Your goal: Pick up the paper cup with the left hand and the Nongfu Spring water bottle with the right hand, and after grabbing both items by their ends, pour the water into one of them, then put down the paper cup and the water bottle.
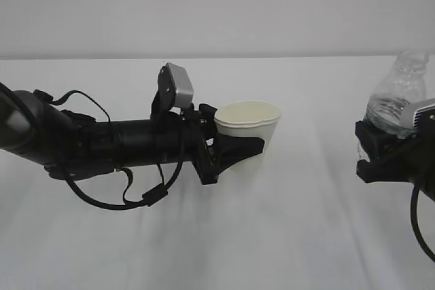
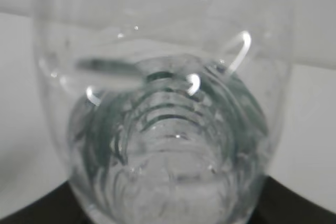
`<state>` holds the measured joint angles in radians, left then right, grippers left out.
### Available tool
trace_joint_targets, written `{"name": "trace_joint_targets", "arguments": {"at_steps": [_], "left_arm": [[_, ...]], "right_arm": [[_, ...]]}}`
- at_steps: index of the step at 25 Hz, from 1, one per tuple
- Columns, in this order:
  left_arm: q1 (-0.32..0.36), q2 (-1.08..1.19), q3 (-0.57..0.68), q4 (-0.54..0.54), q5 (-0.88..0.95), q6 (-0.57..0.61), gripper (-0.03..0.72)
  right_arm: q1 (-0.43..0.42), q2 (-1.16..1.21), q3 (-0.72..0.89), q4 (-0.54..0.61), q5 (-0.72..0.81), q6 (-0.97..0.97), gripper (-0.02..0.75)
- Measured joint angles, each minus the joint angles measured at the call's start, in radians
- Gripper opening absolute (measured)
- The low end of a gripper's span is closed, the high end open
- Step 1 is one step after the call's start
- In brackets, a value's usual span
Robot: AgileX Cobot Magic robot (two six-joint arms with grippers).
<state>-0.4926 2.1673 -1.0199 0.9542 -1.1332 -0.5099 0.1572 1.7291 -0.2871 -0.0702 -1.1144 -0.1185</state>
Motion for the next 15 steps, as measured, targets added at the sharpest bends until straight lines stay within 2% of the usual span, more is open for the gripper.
{"name": "trace_joint_targets", "arguments": {"at_steps": [5,15], "left_arm": [[-0.035,0.000,0.000,-0.003,0.002,0.000,0.414],[-0.098,0.000,0.000,-0.012,0.002,0.013,0.414]], "right_arm": [[0.000,-0.088,0.001,0.010,0.022,0.000,0.365],[0.000,-0.214,0.004,0.017,0.195,0.000,0.365]]}}
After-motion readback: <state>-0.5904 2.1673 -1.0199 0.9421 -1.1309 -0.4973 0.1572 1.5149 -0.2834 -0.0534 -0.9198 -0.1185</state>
